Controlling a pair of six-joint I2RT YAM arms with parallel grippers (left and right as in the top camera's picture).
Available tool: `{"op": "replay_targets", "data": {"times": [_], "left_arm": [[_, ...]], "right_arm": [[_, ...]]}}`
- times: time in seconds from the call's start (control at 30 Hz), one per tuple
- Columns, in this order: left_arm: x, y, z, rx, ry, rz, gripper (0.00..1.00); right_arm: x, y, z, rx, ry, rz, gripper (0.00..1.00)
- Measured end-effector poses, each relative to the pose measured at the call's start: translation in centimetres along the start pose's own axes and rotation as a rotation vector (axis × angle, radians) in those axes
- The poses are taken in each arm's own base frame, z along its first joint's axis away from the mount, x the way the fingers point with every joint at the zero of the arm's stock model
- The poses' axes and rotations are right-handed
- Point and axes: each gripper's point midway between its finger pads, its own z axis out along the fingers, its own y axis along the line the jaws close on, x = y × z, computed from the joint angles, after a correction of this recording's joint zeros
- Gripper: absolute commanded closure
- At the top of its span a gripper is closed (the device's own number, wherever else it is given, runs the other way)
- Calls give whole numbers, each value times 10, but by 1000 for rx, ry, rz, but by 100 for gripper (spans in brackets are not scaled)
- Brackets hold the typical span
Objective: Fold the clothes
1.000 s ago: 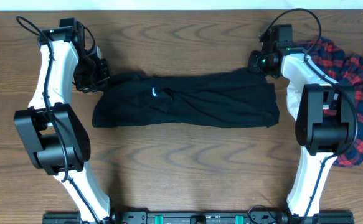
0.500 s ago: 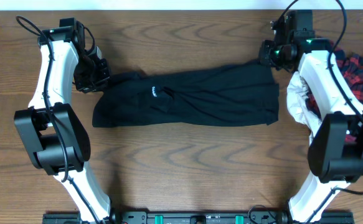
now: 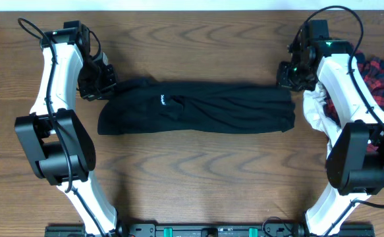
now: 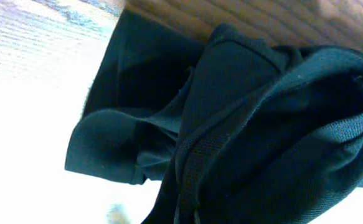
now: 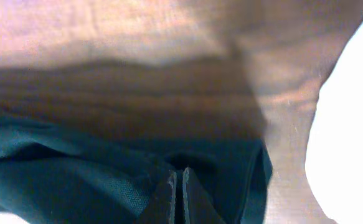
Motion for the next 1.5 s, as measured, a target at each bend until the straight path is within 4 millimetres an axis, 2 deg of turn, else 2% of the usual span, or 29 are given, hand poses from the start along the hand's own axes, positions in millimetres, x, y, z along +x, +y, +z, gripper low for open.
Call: {"op": "replay_targets", "data": {"times": [0.23,0.53,0.63,0.77,0.87,1.0,1.17,1.27,1.37,1.5], "left_arm": [[4,1,0,-3,18,-4,94],[16,7,-1,-34,63,-15,94],[16,11,-1,-57,62,-15,94],[16,13,-1,-69,60,-14,94],[16,13,-1,-71,60,-14,94],[15,13,-1,-74,59,-14,94],[15,14,-1,-74,58,-14,94],[15,14,-1,-76,58,-14,94],[15,14,-1,-77,58,-14,94],[15,14,-1,-77,58,-14,94]], "right_arm": [[22,-8,1,32,85,-41,99],[51,-24,23,82,168,-71,95],[55,-29,26,107,178,-73,80],[59,-38,29,149,187,-84,75],[60,-42,30,169,188,-89,76],[54,-43,31,175,165,-94,85],[43,-35,34,132,118,-102,91],[41,-18,36,34,111,-148,92],[46,5,35,-96,124,-223,92],[53,26,34,-179,137,-298,90]]}}
